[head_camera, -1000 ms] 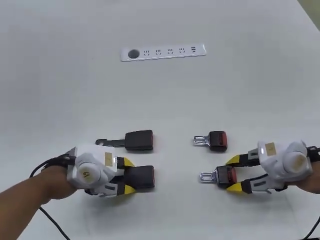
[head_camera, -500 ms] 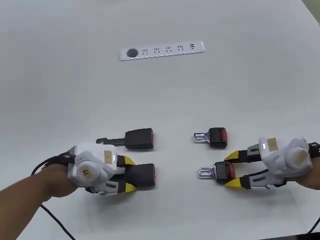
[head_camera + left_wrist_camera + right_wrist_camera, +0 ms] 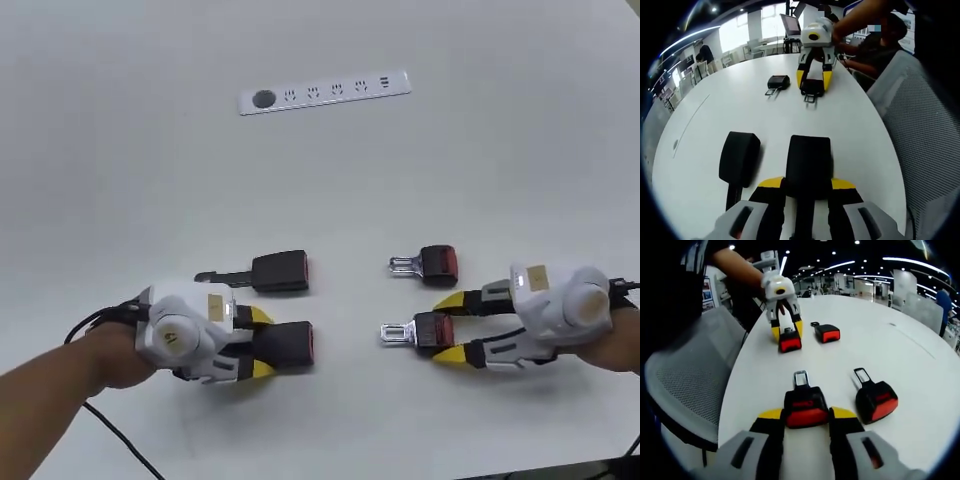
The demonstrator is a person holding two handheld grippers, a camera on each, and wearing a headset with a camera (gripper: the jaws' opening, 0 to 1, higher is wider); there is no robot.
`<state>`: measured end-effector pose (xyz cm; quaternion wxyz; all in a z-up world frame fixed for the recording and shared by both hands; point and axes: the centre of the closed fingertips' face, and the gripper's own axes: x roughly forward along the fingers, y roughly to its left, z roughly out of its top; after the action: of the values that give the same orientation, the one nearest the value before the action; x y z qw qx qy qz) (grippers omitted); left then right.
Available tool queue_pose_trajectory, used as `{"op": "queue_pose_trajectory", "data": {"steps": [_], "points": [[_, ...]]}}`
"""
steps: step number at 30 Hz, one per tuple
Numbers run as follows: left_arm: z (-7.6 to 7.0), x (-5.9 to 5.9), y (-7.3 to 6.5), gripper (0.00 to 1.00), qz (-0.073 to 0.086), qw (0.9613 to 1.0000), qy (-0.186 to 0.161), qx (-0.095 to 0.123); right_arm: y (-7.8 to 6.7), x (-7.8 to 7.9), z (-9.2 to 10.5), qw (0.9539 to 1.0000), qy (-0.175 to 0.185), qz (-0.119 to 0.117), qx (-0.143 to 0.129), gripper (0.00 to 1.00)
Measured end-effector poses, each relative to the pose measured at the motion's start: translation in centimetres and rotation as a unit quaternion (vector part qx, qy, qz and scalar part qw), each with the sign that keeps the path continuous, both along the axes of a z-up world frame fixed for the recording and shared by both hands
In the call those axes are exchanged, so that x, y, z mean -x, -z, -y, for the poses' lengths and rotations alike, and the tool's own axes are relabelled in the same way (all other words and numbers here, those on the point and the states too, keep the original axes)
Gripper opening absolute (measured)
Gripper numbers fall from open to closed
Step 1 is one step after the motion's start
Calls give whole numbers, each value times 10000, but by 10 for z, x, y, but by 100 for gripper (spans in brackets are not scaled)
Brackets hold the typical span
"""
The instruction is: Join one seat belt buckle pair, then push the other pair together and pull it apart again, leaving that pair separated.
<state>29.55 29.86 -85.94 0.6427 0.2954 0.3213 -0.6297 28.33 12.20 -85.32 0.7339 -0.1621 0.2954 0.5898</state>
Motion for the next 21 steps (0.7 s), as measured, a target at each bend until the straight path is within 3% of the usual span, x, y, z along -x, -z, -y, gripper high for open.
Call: {"op": "queue_pose_trajectory", "data": {"steps": [21], "points": [[0,1,0,34,-18,10000,-40,-46,4,-9,-54,9993,55,91,-346,36]]}}
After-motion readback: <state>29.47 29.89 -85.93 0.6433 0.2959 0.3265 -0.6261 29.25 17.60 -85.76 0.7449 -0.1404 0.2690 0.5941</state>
